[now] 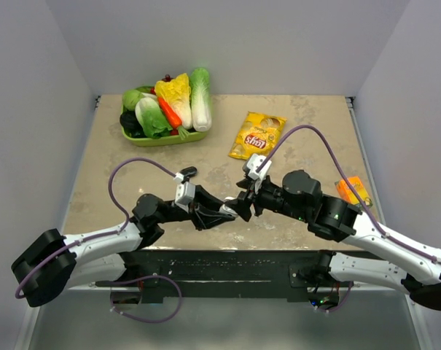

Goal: Insert the wireless bluetooth earbuds into the charging case
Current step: Pass from the right arm to the left, then move the right earbud to the center of the board.

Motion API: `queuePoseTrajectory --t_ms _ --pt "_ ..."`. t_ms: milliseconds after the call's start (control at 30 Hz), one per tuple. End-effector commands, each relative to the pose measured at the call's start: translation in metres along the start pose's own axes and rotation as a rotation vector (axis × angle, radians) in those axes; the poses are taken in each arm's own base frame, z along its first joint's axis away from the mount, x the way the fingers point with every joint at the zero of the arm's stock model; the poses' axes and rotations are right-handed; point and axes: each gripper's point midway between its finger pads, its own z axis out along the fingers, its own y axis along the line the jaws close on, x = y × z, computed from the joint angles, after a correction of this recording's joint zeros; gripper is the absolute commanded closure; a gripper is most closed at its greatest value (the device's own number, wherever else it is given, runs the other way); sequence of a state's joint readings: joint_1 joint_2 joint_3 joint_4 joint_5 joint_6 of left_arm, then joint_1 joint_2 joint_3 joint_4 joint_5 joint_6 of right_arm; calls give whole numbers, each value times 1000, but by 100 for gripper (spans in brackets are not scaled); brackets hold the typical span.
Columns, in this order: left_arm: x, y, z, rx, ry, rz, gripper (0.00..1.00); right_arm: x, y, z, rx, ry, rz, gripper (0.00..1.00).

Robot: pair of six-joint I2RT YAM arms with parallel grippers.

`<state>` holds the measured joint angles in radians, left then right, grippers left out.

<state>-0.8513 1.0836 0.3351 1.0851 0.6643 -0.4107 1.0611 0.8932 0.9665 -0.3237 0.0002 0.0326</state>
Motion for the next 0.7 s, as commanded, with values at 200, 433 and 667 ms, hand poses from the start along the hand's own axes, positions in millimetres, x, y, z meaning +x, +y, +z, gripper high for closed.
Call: queuePoseTrajectory --t_ms 200,433,667 --pt "-14 4 -2 -35 -65 52 100 -71 -28 -19 177 -241 145 22" --pt "-21 14 -16 -150 -108 76 100 -51 -90 -53 526 -346 302 22" --pt "-34 26 -36 -306 -189 96 100 24 -117 -33 623 -218 446 22"
